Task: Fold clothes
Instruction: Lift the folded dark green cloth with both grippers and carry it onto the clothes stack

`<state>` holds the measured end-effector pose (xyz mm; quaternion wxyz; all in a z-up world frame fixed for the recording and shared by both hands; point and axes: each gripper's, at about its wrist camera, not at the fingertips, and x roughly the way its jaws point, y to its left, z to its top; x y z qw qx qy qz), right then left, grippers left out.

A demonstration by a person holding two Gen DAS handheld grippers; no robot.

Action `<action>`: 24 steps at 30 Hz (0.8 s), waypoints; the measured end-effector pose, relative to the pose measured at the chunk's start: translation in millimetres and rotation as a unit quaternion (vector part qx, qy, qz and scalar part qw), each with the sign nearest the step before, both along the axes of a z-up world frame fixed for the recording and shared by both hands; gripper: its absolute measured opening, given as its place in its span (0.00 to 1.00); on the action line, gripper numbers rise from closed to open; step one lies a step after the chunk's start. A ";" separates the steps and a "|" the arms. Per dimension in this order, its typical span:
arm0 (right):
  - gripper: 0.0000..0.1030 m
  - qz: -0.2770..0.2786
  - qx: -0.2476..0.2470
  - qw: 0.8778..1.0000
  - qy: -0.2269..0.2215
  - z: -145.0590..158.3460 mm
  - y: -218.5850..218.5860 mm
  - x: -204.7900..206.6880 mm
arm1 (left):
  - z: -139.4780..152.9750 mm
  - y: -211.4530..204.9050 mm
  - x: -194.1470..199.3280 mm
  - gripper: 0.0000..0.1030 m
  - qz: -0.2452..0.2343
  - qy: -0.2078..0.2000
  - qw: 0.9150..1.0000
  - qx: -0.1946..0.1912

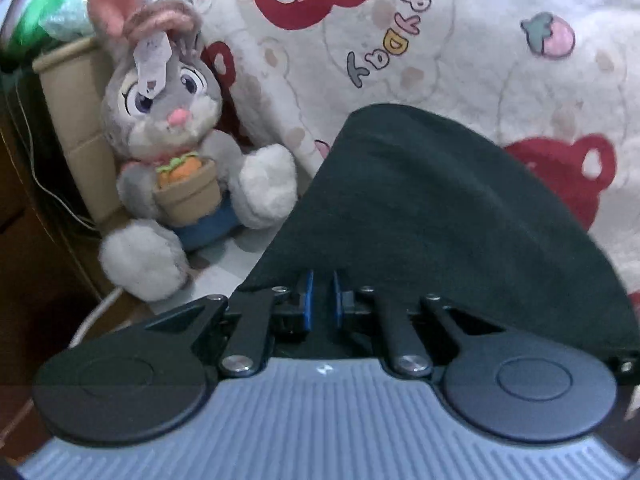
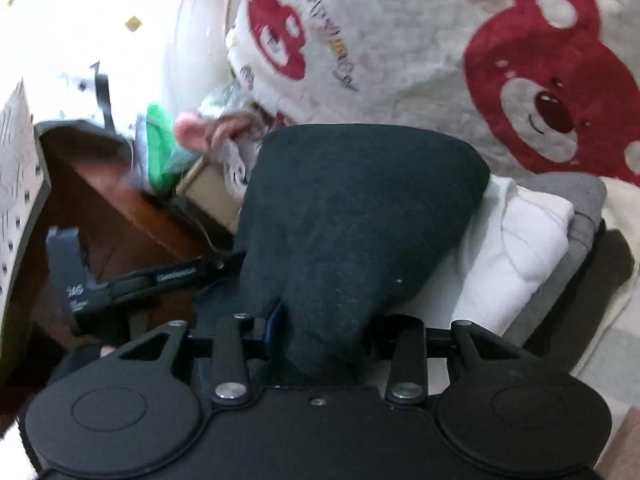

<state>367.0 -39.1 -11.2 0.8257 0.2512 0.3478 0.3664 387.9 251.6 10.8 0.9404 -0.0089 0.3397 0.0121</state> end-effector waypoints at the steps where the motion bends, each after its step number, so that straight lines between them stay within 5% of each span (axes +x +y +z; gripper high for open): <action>1: 0.47 0.002 -0.004 1.000 -0.005 0.6 2.0 -1.0 | -0.9 1.2 -1.9 0.07 -0.002 -0.004 1.000 0.001; 7: 0.56 0.006 0.044 0.998 0.041 -8.3 -28.5 -14.4 | 3.1 4.8 -16.4 0.11 -0.019 -0.027 0.999 0.034; 12: 0.65 -0.031 0.082 0.994 0.065 -13.2 -72.1 -8.0 | 23.4 4.9 -23.7 0.20 -0.041 -0.086 0.994 -0.045; 13: 0.66 -0.037 0.101 0.992 0.072 -15.5 -78.0 -0.9 | 25.6 3.4 -16.9 0.26 -0.042 -0.081 0.994 -0.067; 14: 0.67 -0.041 0.122 0.989 0.079 -18.9 -82.9 6.4 | 26.0 1.7 -5.8 0.43 -0.039 -0.062 0.993 -0.089; 15: 0.67 -0.041 0.147 0.984 0.088 -24.7 -85.4 14.3 | 26.5 0.0 5.3 0.44 -0.036 -0.043 0.992 -0.110; 19: 0.69 -0.053 0.190 0.972 0.125 -47.3 -71.3 46.7 | 14.1 -29.7 45.4 0.41 -0.015 0.042 0.998 -0.043; 24: 0.73 -0.039 0.138 0.986 0.082 -40.9 -33.9 83.7 | 14.8 -42.1 53.5 0.37 -0.055 0.069 0.996 -0.026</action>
